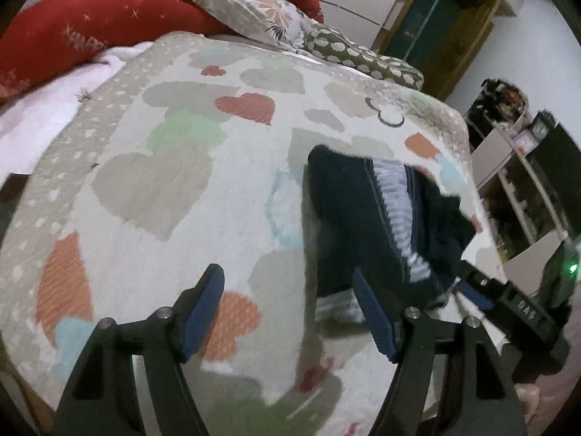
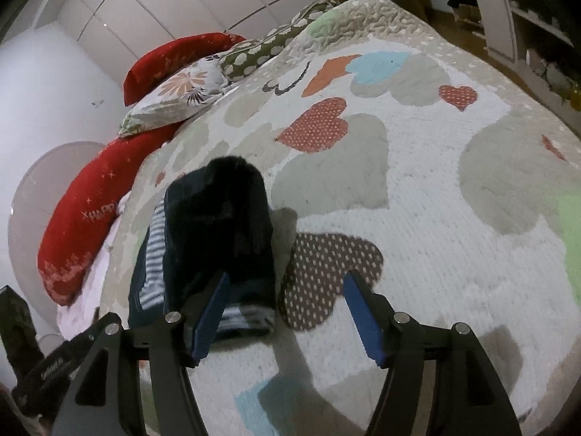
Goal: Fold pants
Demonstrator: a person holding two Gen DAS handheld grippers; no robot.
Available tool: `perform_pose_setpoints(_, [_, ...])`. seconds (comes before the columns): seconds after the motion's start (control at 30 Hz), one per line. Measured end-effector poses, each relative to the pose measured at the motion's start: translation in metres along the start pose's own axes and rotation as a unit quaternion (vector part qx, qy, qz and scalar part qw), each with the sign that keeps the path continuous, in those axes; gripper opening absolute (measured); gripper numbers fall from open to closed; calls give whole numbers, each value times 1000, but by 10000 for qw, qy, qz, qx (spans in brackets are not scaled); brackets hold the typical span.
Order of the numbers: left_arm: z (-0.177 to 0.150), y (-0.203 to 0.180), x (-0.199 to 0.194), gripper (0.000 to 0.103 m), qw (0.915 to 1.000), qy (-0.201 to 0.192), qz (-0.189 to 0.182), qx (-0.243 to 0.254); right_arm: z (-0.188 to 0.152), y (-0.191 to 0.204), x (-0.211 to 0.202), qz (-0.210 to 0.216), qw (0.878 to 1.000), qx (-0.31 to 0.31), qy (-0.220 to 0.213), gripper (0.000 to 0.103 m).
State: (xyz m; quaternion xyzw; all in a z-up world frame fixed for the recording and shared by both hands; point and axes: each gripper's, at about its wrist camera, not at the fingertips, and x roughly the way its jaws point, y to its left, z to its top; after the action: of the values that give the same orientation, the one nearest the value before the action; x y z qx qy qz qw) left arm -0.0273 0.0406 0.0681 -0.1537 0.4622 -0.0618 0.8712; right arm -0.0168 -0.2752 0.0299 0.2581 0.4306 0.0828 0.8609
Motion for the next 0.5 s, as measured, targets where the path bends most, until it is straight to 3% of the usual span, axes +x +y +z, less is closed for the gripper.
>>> perform_pose_setpoints(0.27, [22,0,42,74,9934,611,-854,-471,26,-1,25,643,9973,320,163,78])
perform_pose_setpoints(0.4, [23,-8,54,74,9927,750,-857,-407,31,1,33,868,9949,443,253,79])
perform_pose_setpoints(0.5, [23,-13,58,74,9919,799,-924,-345,32,-2,23,962,9941,506,65,79])
